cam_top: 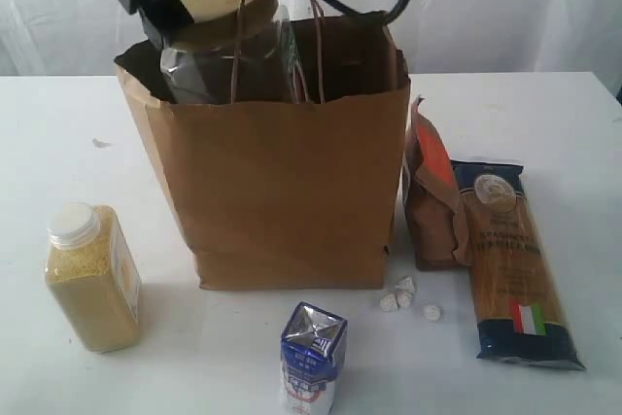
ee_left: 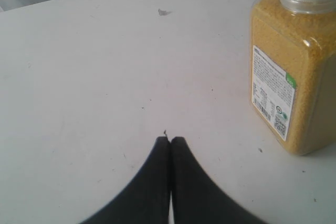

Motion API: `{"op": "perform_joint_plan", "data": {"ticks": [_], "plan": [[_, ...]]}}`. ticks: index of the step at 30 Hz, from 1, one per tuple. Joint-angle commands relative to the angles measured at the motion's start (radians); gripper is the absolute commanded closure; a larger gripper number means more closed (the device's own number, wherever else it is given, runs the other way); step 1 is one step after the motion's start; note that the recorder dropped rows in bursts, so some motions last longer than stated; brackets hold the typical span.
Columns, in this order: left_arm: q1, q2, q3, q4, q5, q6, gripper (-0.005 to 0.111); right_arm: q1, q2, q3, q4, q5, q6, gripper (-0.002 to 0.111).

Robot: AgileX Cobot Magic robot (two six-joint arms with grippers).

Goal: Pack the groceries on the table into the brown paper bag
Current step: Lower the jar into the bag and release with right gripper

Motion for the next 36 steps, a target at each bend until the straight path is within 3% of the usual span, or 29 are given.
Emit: {"op": "perform_joint_plan", "data": {"ticks": [1, 24, 36], "plan": [[0.004, -0.005, 0.004, -0.01, 0.0, -0.001, 0.107, -0.02, -0.012, 0.043, 0.029, -0.062, 0.021, 0.108], [0.004, -0.005, 0.004, -0.01, 0.0, -0.001, 0.107, -0.095, -0.012, 0.243, 0.12, -0.183, 0.065, 0.108], [0.004, -0.005, 0.004, -0.01, 0.0, -0.001, 0.107, -0.101, 0.039, 0.259, 0.187, -0.211, 0.048, 0.108]]}}
